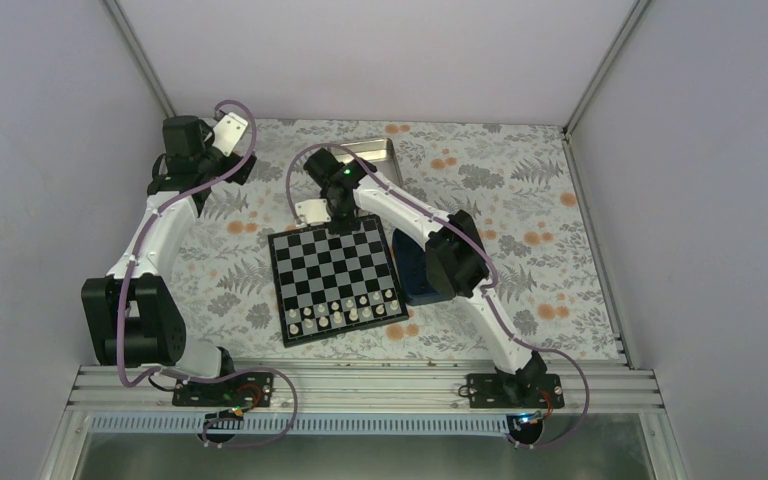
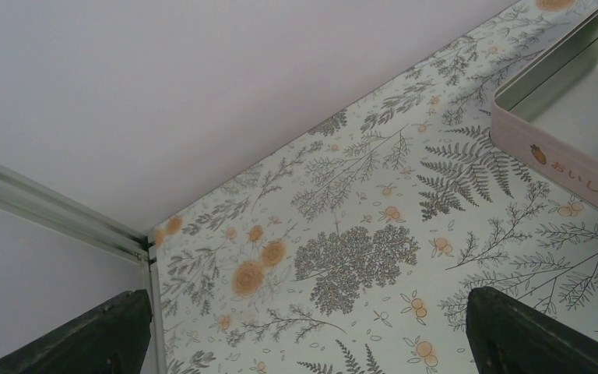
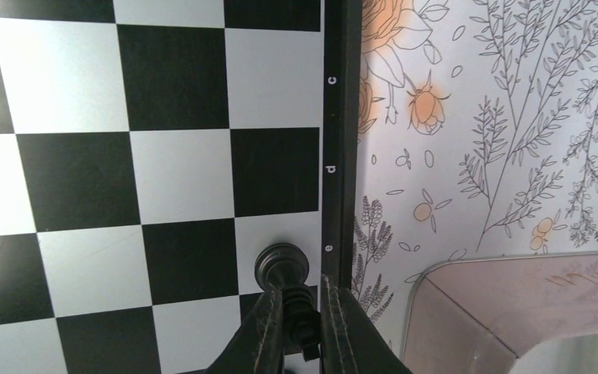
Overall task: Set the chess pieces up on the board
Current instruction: Place the chess piece on the chessboard.
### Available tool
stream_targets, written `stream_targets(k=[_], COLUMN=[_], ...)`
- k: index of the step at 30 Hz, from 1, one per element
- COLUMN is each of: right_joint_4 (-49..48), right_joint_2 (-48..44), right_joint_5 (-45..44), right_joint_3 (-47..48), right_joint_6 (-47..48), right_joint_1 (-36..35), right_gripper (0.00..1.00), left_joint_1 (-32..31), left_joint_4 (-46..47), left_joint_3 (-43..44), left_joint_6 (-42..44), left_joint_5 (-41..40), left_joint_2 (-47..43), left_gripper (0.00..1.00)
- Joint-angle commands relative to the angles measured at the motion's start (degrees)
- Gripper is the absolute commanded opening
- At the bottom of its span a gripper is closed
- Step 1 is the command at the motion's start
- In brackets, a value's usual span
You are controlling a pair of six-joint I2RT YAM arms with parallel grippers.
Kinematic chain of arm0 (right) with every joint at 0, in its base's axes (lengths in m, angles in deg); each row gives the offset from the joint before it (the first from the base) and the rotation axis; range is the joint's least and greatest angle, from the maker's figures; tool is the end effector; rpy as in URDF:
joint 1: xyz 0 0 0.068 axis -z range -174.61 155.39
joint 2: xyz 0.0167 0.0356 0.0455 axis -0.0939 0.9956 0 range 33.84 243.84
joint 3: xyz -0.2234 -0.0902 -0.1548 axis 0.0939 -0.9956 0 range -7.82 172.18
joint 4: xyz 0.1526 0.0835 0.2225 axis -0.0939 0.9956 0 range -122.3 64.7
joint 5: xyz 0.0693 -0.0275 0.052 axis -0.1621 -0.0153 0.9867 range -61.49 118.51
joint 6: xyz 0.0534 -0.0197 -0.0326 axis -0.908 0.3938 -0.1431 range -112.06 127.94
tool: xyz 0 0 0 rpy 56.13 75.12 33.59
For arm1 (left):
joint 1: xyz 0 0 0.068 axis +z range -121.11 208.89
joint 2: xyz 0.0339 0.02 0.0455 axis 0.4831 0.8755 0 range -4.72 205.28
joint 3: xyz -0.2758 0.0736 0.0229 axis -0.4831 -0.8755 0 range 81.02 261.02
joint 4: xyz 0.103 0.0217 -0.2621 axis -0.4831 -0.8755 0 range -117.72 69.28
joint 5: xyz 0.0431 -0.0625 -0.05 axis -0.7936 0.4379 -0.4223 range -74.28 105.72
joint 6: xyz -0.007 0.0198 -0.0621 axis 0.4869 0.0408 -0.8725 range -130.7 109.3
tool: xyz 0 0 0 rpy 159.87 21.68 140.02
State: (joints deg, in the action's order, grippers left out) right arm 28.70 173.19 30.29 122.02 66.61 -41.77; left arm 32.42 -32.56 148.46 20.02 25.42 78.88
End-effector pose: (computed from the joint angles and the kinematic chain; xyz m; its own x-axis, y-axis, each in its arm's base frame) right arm 0.3703 0.4016 0.1913 0.2988 -0.9334 -0.1986 -0.9323 -0.2410 -0.2698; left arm 0.3726 0.0142 0.3144 -0.3579 0.4824 -0.7995 0.3147 0.8684 0.3831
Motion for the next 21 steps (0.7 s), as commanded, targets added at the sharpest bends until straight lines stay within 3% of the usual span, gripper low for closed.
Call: stream_targets(k=[1, 21], right_joint_4=[1.8, 0.9], right_joint_2=[1.2, 1.7], right_joint_5=[0.8, 0.3], right_joint_3=[1.3, 1.2], right_joint_6=[1.2, 1.0], right_joint_1=[0.3, 0.4], right_gripper=[0.07, 0.10], left_joint_1=[0.4, 0.7], left_joint_4=[0.9, 0.9], left_joint_3=[0.2, 0.2], left_joint_6=[0.5, 0.5], left_joint_5=[1.3, 1.5], left_joint_2=[-0.3, 0.1], left_gripper=[1.00, 1.00])
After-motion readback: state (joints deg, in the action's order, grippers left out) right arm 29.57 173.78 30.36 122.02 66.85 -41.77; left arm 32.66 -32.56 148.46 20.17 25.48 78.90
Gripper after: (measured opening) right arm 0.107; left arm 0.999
